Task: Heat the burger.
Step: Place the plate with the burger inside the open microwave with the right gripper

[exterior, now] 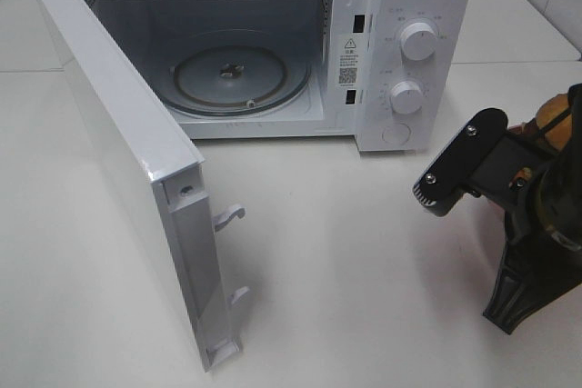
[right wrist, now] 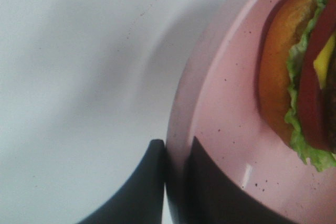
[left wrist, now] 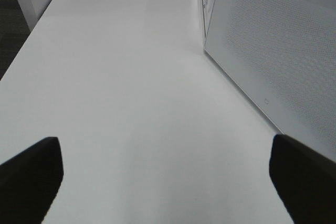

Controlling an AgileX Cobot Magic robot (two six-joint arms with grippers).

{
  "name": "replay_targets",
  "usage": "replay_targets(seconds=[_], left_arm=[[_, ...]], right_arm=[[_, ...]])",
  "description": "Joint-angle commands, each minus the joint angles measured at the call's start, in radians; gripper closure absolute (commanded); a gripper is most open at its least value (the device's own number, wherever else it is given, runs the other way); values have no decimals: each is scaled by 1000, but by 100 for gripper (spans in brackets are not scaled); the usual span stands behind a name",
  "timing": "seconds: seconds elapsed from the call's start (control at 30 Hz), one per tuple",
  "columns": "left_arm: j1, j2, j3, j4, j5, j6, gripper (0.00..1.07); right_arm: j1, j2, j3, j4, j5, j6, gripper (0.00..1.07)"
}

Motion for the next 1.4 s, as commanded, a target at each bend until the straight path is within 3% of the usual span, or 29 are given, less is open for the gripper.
replay_targets(seconds=[0.03,0.53,1.4], left_arm=[[-2,-12,2,-5,-16,2,7],[-2,-12,2,-5,-16,2,7],[-2,-12,2,-5,-16,2,7]], right_arm=[[1,-12,-1,-73,-3,-56,106],[1,-12,-1,-130,-199,-204,105],[1,-12,-1,-131,-476,-717,102]])
